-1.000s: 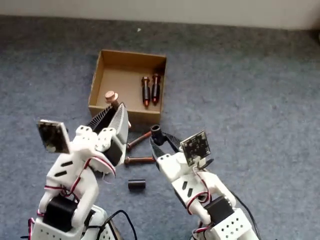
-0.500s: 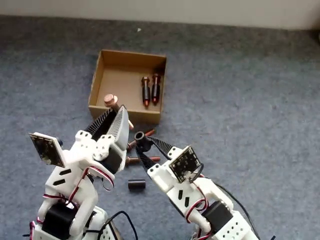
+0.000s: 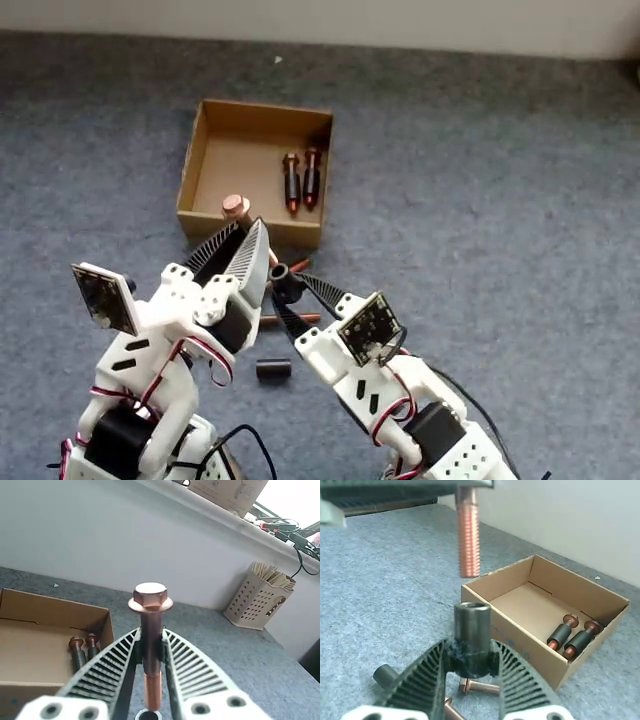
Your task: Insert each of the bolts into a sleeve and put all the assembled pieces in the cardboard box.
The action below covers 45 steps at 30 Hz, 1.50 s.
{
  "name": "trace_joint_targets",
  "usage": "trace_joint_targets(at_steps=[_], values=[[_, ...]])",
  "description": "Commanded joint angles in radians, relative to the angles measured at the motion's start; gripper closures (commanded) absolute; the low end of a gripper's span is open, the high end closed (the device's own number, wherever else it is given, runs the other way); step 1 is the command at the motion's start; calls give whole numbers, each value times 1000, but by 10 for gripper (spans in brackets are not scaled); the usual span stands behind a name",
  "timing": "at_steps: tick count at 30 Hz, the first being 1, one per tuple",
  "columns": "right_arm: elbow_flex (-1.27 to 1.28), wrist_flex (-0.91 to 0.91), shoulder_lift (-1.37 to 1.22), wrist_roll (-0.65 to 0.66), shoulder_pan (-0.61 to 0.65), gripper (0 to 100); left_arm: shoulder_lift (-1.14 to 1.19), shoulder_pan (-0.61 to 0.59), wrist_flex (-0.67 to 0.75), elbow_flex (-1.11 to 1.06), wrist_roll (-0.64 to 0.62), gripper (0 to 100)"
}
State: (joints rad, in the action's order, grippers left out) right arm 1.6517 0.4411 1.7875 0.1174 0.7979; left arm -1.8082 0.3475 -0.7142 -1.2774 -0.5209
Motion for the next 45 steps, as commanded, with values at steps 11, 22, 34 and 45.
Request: trace_joint_targets(at_steps=[11, 22, 34, 45], values=[[-81, -38, 22, 9, 12, 995, -13, 77, -12, -96, -12, 995], [-81, -36, 22, 9, 10, 995, -15, 108, -133, -99, -11, 992], [-77, -36, 22, 9, 4, 995, -15, 101, -496, 97, -3, 708], [-77, 116, 13, 2, -196, 995, -15, -174, -577, 180, -2, 865]])
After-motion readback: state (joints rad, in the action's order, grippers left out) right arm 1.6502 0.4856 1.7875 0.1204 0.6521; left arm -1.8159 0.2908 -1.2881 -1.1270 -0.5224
